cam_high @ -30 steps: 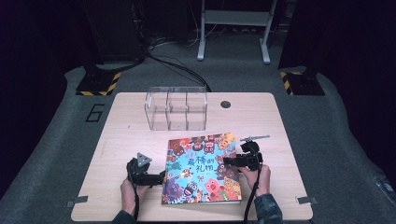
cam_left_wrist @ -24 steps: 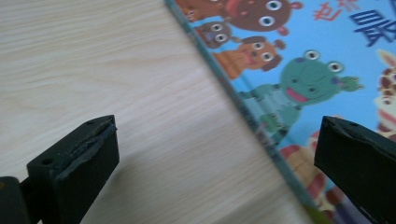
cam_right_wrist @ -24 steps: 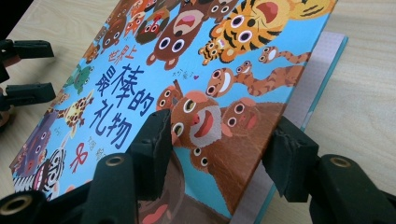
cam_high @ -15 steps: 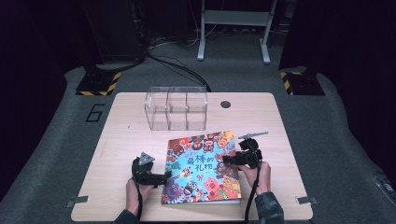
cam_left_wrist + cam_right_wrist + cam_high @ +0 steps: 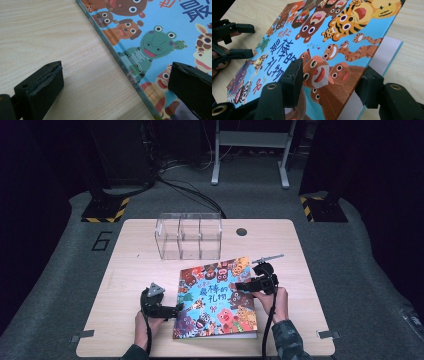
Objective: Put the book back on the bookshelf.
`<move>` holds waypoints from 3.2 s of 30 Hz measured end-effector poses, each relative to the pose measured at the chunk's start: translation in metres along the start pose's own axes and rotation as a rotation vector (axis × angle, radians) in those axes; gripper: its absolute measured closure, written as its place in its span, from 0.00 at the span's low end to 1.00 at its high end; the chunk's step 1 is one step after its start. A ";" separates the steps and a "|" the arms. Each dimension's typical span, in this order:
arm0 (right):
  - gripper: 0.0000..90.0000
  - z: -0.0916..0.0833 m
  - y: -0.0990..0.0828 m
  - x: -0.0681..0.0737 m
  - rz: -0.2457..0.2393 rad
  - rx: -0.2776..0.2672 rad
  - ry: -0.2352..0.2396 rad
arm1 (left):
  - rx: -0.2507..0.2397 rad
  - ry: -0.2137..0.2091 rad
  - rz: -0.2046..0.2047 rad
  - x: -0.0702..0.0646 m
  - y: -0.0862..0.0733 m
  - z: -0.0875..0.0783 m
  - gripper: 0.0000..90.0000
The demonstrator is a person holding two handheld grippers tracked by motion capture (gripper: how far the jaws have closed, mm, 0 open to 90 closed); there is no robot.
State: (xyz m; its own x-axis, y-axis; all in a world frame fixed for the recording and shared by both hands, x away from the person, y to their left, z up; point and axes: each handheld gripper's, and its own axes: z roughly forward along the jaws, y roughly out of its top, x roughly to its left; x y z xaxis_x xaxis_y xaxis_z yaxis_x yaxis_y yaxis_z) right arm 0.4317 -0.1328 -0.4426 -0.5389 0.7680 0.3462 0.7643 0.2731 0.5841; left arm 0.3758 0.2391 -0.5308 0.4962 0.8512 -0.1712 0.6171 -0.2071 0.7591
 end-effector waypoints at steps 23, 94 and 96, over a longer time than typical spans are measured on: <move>0.41 0.020 0.029 -0.007 -0.033 0.018 0.080 | -0.001 -0.014 0.009 0.002 0.000 -0.001 0.00; 0.67 0.027 0.046 -0.016 -0.015 -0.086 0.181 | 0.004 -0.049 0.014 0.003 -0.001 -0.002 0.00; 0.67 0.026 0.045 -0.014 -0.027 -0.093 0.175 | 0.003 -0.050 0.011 0.003 -0.001 -0.002 0.00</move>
State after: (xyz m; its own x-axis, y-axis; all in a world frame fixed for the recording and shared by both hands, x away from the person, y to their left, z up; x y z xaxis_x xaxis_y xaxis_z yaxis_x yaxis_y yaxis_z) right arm 0.4832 -0.1165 -0.4402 -0.6182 0.6464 0.4473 0.7171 0.2308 0.6576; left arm 0.3759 0.2428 -0.5307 0.5329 0.8235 -0.1946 0.6133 -0.2175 0.7593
